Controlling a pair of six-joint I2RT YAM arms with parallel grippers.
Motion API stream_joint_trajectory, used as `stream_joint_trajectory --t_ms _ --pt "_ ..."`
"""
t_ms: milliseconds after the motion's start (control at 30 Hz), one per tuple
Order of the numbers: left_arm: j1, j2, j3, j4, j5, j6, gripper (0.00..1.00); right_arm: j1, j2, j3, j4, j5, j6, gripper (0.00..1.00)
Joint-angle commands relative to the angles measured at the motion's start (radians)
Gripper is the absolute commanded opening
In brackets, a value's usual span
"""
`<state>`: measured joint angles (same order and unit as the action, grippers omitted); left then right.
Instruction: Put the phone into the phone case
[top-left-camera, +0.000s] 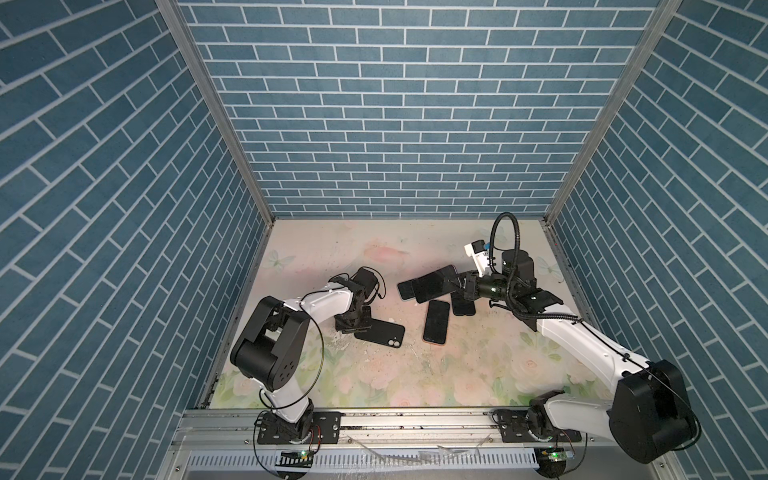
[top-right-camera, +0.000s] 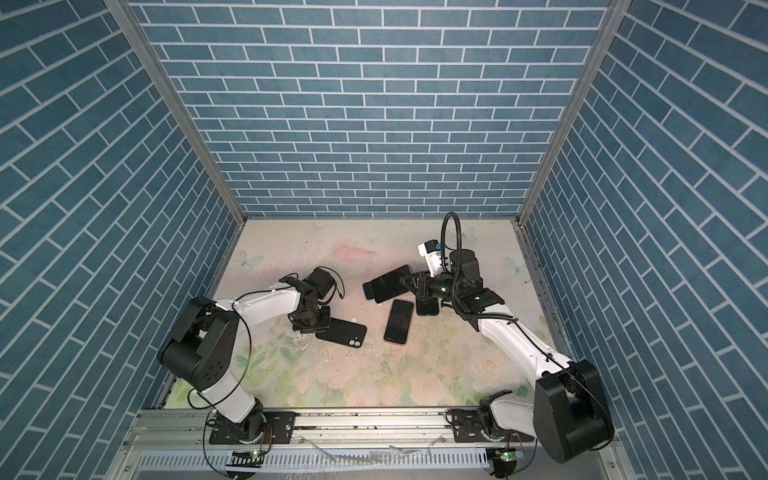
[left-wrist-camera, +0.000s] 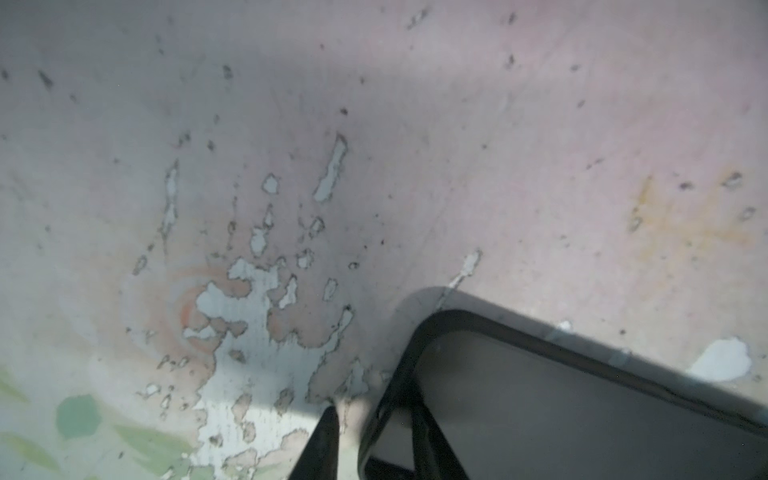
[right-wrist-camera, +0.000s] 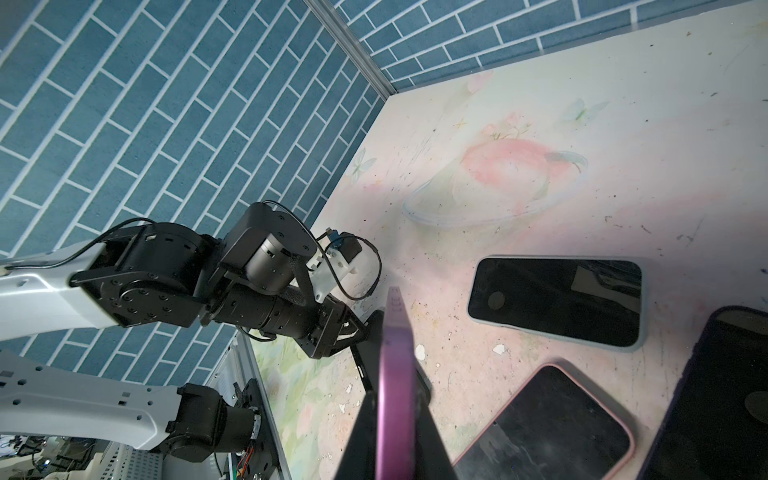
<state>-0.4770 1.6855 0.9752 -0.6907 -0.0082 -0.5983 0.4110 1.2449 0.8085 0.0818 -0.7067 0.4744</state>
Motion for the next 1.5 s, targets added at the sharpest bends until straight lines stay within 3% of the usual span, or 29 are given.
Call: stream_joint_trajectory --t_ms 0,200,533,867,1033,1133,1333,1467 --pt "0.006 0.022 -0.006 0.000 -0.036 -0.013 0.25 -0.004 -0.032 0.003 0.039 -0.015 0.012 0.00" --pt "0.007 0.007 -0.012 -0.027 -0.044 -0.062 0.13 -0.005 -0.022 0.003 0.042 -0.018 0.017 0.00" --pt "0.008 -0.052 -0.036 -0.076 -0.005 -0.200 0.03 -0.002 0.009 -0.011 0.068 -0.048 0.040 0.00" --pt "0.007 -0.076 -0.076 -0.074 0.043 -0.305 0.02 0.000 0.043 -0.018 0.104 -0.075 0.069 0.00" --pt "0.014 -0.077 -0.054 -0.070 0.013 -0.244 0.19 0.045 0.123 -0.006 0.114 -0.141 0.073 0.00" --pt "0.034 -0.134 -0.060 -0.036 0.018 -0.217 0.37 0.096 0.193 0.031 0.062 -0.155 0.039 0.00" --pt "0.134 -0.368 -0.170 0.109 0.102 -0.214 0.68 0.205 0.302 0.083 0.087 -0.123 0.059 0.00" --pt "0.201 -0.479 -0.273 0.224 0.224 -0.242 0.84 0.268 0.365 0.129 0.113 -0.097 0.088 0.00"
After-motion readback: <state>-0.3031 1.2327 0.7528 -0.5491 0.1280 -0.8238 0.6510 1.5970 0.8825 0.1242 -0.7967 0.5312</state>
